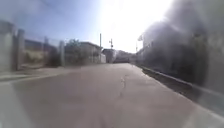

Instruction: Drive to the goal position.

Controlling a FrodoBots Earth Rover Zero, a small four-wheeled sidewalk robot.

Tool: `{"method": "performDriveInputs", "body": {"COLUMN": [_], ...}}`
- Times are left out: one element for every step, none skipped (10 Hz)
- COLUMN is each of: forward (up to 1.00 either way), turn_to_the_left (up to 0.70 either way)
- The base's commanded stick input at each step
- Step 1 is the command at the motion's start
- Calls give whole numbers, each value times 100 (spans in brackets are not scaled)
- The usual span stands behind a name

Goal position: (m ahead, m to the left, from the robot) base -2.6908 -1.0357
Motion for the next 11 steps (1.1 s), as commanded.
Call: {"method": "performDriveInputs", "body": {"forward": [100,100,100,100,100,100,100,100,100,100,100], "turn_to_the_left": [0,0,0,0,0,0,0,0,0,0,0]}}
